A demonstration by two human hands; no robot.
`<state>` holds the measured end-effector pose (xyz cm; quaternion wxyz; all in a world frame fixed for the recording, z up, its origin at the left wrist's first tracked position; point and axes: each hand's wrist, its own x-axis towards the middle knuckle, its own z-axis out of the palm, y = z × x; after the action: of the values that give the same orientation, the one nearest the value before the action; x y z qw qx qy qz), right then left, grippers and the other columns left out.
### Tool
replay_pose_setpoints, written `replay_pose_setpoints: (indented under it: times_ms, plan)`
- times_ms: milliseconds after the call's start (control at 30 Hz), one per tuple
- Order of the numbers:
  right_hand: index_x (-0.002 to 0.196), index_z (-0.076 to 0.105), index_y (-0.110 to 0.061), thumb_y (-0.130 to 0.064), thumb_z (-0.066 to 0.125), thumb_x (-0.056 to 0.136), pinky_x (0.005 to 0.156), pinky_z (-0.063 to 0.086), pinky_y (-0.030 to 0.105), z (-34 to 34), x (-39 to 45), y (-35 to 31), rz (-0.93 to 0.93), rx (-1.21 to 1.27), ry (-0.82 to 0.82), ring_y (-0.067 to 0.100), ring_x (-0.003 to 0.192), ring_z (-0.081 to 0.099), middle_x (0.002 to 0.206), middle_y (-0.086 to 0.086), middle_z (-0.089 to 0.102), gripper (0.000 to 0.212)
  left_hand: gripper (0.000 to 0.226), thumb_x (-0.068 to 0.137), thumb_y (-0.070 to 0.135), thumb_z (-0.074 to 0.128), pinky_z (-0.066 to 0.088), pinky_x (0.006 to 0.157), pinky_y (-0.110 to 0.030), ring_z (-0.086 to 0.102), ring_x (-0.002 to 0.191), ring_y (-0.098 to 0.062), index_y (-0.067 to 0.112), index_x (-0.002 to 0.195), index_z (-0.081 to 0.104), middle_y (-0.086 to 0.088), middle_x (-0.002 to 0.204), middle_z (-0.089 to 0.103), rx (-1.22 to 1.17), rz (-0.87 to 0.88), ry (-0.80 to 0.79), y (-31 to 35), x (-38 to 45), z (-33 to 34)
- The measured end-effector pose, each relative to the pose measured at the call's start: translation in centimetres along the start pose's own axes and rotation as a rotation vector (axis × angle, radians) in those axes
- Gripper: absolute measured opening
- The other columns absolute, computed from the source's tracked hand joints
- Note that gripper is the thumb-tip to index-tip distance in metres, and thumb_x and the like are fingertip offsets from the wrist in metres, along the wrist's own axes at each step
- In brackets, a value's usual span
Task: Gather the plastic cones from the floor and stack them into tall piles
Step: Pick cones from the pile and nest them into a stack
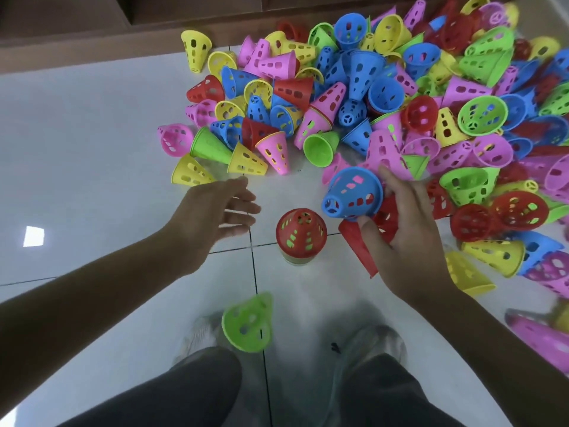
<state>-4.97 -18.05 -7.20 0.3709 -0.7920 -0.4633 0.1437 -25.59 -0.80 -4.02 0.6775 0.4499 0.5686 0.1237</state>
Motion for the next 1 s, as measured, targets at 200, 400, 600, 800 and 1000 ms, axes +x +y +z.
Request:
replay_pose_setpoints:
  times_ms: [200, 400, 600, 800, 1000]
  plan:
    - [0.149, 0.041, -0.016, -0.015, 0.067, 0.091, 0.090, 0.030, -0.005, 0.0, -0.8, 0.2, -0.005, -0.004, -0.013, -0.007, 0.120, 0.038, 0.140, 0.001, 0.042, 0.064, 0.024, 0.085, 0.045, 0.076, 0.052, 0.080, -0.030, 0.067, 0.082, -0.008, 0.025, 0.097, 0.070, 0.010, 0.092, 0.073, 0.838, 0.077, -0.174, -8.3, -0.1, -2.4]
    - [0.150, 0.041, -0.012, -0.013, 0.066, 0.091, 0.090, 0.028, -0.007, 0.2, -1.1, 0.2, -0.003, -0.004, -0.004, -0.005, 0.119, 0.038, 0.138, 0.007, 0.044, 0.064, 0.073, 0.073, 0.069, 0.075, 0.049, 0.091, -0.031, 0.056, 0.102, -0.011, 0.031, 0.131, 0.050, 0.007, 0.120, 0.051, 1.145, 0.151, -0.408, -12.2, -1.0, -0.6]
    - [0.150, 0.041, -0.014, -0.015, 0.065, 0.091, 0.091, 0.029, -0.005, -0.2, -1.3, 0.1, 0.017, -0.023, -0.009, 0.006, 0.126, 0.043, 0.141, 0.008, 0.042, 0.064, 0.078, 0.075, 0.068, 0.076, 0.048, 0.097, -0.033, 0.054, 0.106, -0.011, 0.030, 0.136, 0.045, 0.006, 0.123, 0.049, 1.174, 0.224, -0.657, -14.0, -1.1, 2.1]
    - [0.150, 0.040, -0.013, -0.015, 0.065, 0.092, 0.091, 0.030, -0.006, -1.0, -1.9, -0.7, 0.012, -0.038, 0.011, 0.005, 0.126, 0.042, 0.142, 0.009, 0.041, 0.063, 0.051, 0.079, 0.046, 0.083, 0.038, 0.099, -0.023, 0.046, 0.113, -0.007, 0.029, 0.124, 0.064, 0.006, 0.125, 0.053, 1.163, 0.431, -0.852, -15.0, -1.4, 4.2]
    - [0.149, 0.041, -0.011, -0.014, 0.065, 0.092, 0.087, 0.028, -0.008, -1.9, -3.1, -1.3, -0.009, -0.061, 0.039, -0.016, 0.113, 0.035, 0.138, 0.006, 0.042, 0.062, 0.031, 0.078, 0.037, 0.085, 0.044, 0.097, -0.033, 0.050, 0.112, -0.015, 0.021, 0.102, 0.073, 0.004, 0.121, 0.058, 1.150, 0.622, -0.813, -18.6, -1.5, 4.6]
